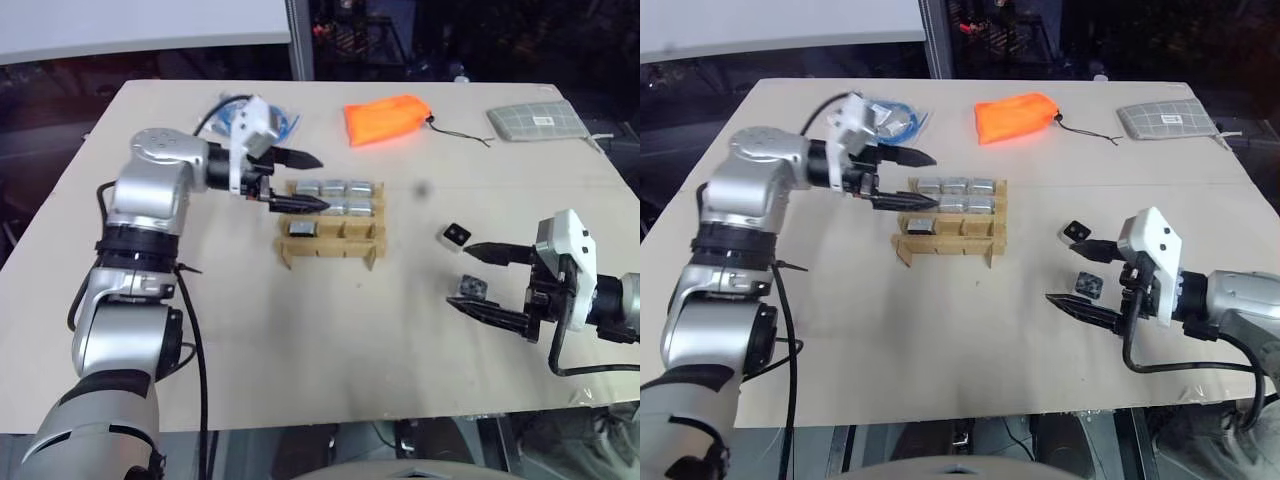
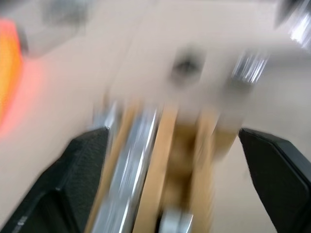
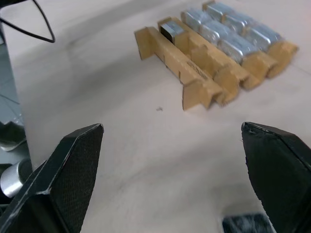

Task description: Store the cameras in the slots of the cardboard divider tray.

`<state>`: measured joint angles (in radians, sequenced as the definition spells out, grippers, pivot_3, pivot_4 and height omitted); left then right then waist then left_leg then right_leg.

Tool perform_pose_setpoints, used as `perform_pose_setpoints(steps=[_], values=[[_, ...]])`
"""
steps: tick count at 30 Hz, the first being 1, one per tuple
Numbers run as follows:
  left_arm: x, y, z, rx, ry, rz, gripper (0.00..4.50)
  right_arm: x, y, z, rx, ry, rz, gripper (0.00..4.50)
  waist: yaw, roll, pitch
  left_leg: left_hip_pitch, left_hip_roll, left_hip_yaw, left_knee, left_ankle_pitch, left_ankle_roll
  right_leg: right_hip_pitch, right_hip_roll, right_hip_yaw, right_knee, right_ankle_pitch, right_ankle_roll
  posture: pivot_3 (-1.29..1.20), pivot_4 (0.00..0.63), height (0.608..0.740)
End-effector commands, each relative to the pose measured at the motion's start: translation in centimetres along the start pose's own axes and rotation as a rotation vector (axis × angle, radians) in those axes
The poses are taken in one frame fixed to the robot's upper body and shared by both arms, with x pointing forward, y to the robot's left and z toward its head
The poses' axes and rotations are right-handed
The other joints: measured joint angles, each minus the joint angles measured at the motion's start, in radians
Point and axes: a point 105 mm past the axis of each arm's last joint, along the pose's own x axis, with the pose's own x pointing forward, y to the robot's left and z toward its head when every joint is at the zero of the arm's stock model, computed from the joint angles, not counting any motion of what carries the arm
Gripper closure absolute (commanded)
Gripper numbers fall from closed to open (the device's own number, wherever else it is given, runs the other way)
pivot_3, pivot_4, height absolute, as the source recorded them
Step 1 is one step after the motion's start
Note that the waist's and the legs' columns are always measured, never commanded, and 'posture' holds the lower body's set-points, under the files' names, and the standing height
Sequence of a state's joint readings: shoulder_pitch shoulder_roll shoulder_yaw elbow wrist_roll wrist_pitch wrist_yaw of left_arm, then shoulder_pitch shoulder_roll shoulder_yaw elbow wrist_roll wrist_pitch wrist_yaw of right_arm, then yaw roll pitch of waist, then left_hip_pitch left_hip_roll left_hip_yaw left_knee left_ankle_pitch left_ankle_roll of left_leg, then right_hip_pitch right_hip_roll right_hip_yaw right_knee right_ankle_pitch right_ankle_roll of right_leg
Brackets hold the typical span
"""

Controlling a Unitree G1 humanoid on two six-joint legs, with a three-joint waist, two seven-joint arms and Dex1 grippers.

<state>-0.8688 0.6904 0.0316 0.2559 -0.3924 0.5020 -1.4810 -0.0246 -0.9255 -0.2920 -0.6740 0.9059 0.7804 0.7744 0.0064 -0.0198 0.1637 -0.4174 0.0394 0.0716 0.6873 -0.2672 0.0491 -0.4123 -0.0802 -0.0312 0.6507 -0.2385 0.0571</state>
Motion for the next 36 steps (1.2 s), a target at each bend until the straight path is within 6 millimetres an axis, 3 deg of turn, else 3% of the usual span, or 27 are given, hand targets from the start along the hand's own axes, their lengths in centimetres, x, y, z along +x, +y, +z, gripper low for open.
perform_pose_setpoints(steps=[1,11,14,28,36], values=[[-1.6,-2.6,1.3,-0.043,-0.133,-0.002,0.07,-0.7,-1.2,0.0,-0.035,-0.031,-0.081,0.0,-0.001,0.0,0.0,0.0,0.0,0.0,0.0,0.0,0.0,0.0,0.0,0.0,0.001,0.0,0.0,0.0,0.15,0.74],[-3.8,-8.7,-0.3,-0.2,-0.186,0.047,0.07,-1.4,-4.3,-4.8,-0.01,-0.012,-0.265,0.0,0.005,0.0,0.0,0.003,0.0,0.001,0.001,0.0,0.0,0.001,-0.001,0.002,0.005,0.0,0.0,0.0,0.15,0.74],[-4.1,-10.1,-0.5,-0.225,-0.168,0.038,0.07,-1.4,-4.4,-6.2,-0.007,0.003,-0.272,0.0,0.007,0.0,0.0,0.003,0.0,0.001,0.001,0.0,-0.001,0.0,-0.001,0.001,0.006,0.0,0.0,0.0,0.15,0.74],[-4.6,-11.2,0.1,-0.233,-0.153,0.099,0.07,-0.4,-5.1,-10.3,0.044,-0.045,-0.377,0.0,0.007,0.0,0.0,0.004,0.0,0.001,0.001,0.001,-0.002,0.001,-0.001,0.002,0.007,0.0,-0.001,0.0,0.15,0.74],[-4.4,-11.2,0.2,-0.238,-0.161,0.107,0.07,0.2,-5.3,-11.1,0.056,-0.072,-0.415,0.0,0.006,0.001,0.0,0.005,0.0,0.001,0.001,0.001,-0.002,0.001,0.0,0.002,0.007,0.0,-0.001,0.0,0.15,0.74]])
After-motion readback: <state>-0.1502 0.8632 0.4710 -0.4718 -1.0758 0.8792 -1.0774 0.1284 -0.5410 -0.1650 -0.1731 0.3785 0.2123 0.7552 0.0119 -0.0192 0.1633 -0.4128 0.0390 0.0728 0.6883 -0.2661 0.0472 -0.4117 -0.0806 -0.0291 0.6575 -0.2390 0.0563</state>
